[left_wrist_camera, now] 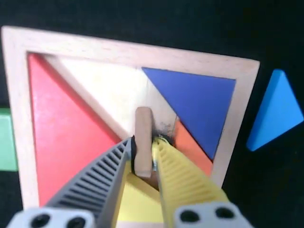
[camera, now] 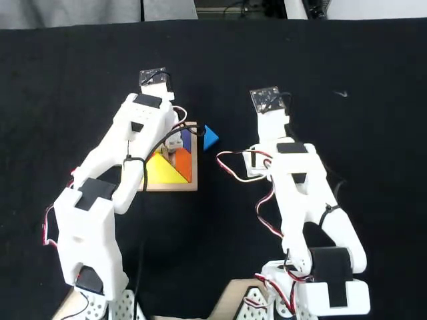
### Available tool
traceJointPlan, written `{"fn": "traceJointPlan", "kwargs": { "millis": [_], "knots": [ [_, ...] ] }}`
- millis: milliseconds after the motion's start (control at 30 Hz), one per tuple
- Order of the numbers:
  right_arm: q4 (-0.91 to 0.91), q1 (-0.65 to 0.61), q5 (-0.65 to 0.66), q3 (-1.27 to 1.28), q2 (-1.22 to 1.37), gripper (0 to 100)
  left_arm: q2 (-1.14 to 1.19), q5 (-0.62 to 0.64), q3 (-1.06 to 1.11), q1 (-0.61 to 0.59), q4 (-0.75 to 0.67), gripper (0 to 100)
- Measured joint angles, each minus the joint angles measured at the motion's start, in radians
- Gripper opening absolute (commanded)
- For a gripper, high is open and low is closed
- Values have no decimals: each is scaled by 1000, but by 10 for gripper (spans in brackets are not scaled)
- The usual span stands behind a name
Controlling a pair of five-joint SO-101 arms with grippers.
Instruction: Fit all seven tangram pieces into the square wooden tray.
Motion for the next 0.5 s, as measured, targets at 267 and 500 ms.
{"fn": "traceJointPlan", "kwargs": {
  "millis": [267,500],
  "knots": [
    [0,0,0,0,0,141,-28,-38,2,6,-6,66],
    [0,0,0,0,0,141,-28,-48,2,6,-77,66]
  ]
}}
